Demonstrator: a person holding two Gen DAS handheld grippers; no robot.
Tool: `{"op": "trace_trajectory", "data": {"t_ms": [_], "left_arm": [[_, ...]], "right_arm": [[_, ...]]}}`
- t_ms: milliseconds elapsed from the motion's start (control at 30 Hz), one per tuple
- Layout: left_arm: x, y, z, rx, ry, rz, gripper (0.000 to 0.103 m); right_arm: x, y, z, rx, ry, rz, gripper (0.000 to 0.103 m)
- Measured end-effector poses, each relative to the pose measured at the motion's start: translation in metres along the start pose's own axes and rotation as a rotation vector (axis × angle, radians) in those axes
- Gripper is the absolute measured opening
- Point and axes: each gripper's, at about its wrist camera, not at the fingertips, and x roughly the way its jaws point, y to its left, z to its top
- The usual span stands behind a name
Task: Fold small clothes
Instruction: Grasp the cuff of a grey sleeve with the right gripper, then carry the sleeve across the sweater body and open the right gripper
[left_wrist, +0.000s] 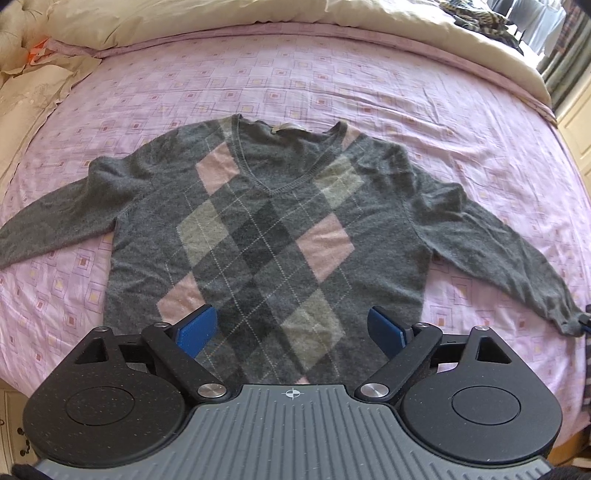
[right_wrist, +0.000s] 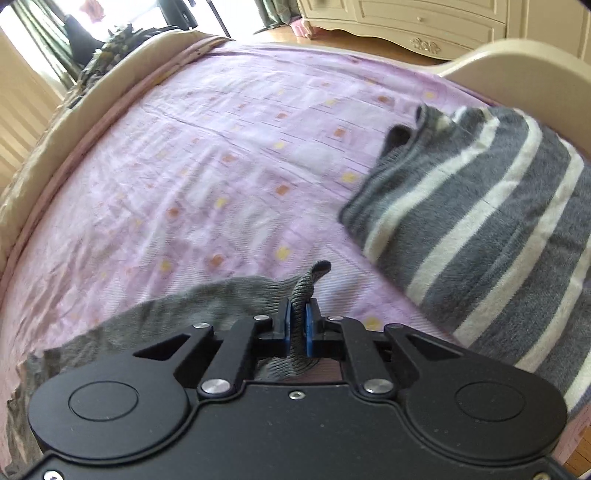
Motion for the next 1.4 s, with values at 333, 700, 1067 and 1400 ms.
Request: {"op": "trace_trajectory", "data": {"t_ms": [333, 700, 1067, 1400], "left_arm": [[0.014, 0.072, 0.004, 0.006, 0.002, -0.049, 0.089], [0.036, 0.2, 0.019, -0.03, 0.016, -0.054, 0.089], [0.043, 0.288, 0.027, -0.051, 0.009, 0.014, 0.089], [0.052, 0.302, 0.029, -0.073, 0.027, 0.014, 0.089]], "right_arm": [[-0.071, 0.139, -0.019, -0.138, -0.07, 0.149, 0.013], [-0.102, 0.365, -0.125, -0.368, -0.016, 0.421, 0.013], [-0.044, 0.499, -0.285, -0.546, 0.207, 0.487, 0.013], [-0.033, 0.535, -0.347, -0.608, 0.312, 0.55, 0.02]]}}
